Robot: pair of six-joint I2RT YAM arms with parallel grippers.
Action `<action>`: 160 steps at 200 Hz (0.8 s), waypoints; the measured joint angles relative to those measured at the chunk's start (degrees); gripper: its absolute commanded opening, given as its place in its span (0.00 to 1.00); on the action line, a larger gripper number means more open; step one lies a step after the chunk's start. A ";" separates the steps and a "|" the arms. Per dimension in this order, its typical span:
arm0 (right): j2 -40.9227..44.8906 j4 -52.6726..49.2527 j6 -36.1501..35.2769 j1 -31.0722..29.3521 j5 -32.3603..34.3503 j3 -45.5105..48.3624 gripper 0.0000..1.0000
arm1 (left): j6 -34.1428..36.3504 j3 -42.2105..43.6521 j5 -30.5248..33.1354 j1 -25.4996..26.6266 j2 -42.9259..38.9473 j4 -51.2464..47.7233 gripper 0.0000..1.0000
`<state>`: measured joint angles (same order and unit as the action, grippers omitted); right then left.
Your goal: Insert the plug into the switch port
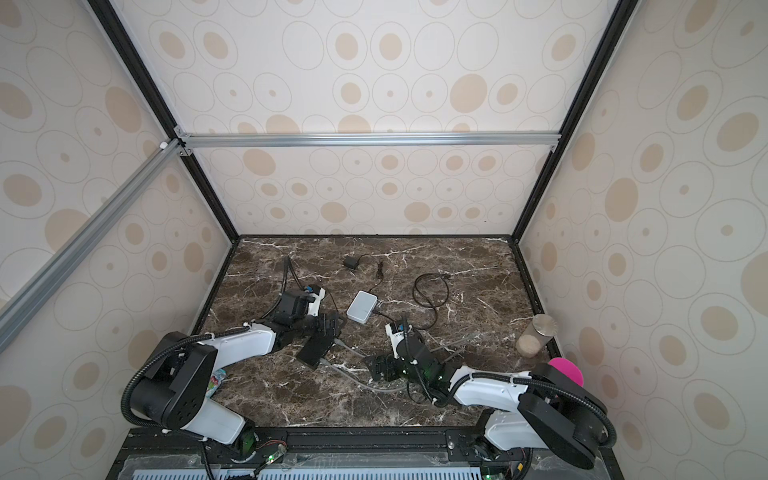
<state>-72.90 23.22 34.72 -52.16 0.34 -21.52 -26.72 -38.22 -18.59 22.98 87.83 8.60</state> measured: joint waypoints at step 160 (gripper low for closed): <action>37.57 -9.18 7.56 -0.17 21.94 14.23 1.00 | 1.84 -22.71 -2.01 5.68 10.99 -3.76 0.96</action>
<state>-35.33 14.04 42.28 -52.34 22.28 -7.29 -24.88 -60.93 -20.60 28.67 98.83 4.84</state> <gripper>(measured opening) 0.998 0.964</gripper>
